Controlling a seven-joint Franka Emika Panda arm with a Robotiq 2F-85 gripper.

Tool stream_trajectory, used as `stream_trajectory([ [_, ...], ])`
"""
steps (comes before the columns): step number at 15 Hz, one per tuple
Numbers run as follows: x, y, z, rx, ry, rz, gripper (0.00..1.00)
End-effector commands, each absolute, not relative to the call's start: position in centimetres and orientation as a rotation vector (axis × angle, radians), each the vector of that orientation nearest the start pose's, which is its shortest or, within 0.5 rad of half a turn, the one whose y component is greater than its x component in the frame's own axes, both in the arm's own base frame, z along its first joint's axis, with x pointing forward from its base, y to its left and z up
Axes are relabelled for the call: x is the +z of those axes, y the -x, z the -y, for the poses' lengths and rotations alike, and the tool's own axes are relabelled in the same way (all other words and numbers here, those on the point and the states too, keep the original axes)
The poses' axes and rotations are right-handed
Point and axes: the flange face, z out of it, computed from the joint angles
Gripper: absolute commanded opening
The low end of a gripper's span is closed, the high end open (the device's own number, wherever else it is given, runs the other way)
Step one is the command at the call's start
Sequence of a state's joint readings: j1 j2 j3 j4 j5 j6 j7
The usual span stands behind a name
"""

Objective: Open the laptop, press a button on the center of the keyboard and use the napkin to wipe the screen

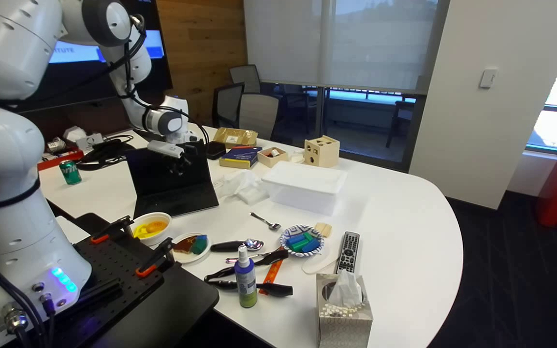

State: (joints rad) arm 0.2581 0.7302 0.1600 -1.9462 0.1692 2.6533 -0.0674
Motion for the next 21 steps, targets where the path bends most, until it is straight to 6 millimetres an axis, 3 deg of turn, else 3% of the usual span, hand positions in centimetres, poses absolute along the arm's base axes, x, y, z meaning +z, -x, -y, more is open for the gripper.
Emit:
stream_trajectory([
  [1, 8.3, -55.0, -23.8, 0.125, 3.016, 0.325, 0.0],
  [7, 4.7, -54.6, -24.5, 0.195, 3.013, 0.289, 0.0],
  [15, 0.7, -56.0, -25.2, 0.204, 2.989, 0.294, 0.0],
  [21, -0.9, -56.9, -25.2, 0.249, 2.995, 0.275, 0.0],
])
